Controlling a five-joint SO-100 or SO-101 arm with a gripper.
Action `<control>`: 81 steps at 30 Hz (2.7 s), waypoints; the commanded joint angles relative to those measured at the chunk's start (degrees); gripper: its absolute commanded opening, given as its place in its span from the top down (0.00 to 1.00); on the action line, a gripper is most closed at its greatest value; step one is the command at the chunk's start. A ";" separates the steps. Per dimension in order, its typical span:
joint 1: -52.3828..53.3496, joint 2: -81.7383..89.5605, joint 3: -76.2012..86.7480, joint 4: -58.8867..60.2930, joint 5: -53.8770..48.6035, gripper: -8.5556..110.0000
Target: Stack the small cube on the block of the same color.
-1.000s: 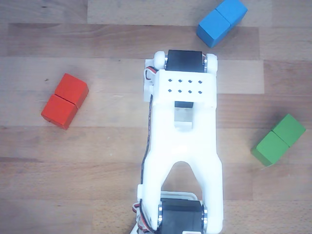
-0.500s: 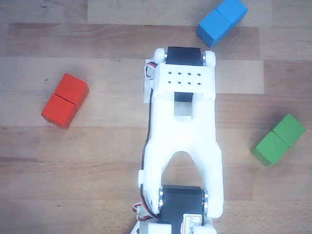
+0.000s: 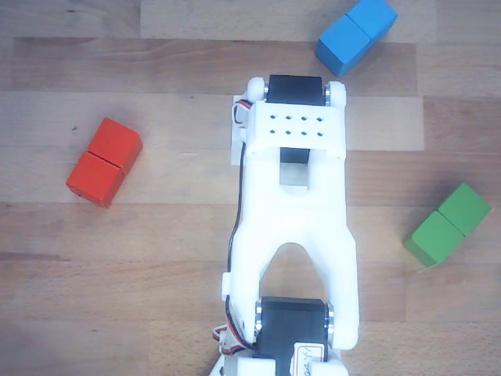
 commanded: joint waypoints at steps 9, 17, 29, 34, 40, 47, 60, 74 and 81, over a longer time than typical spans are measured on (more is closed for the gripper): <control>0.62 0.44 -5.45 -0.70 -0.09 0.89; 0.79 1.14 -6.86 -0.62 0.35 0.90; 12.92 1.49 -22.59 0.62 -0.35 0.89; 20.57 1.49 -26.37 2.55 -0.44 0.89; 28.56 1.49 -30.15 8.53 -0.44 0.89; 34.72 1.41 -32.61 14.50 -2.29 0.89; 40.69 -1.58 -31.90 14.85 -9.58 0.89; 41.40 -9.23 -31.82 14.41 -9.84 0.89; 41.40 -11.34 -31.82 14.50 -10.02 0.88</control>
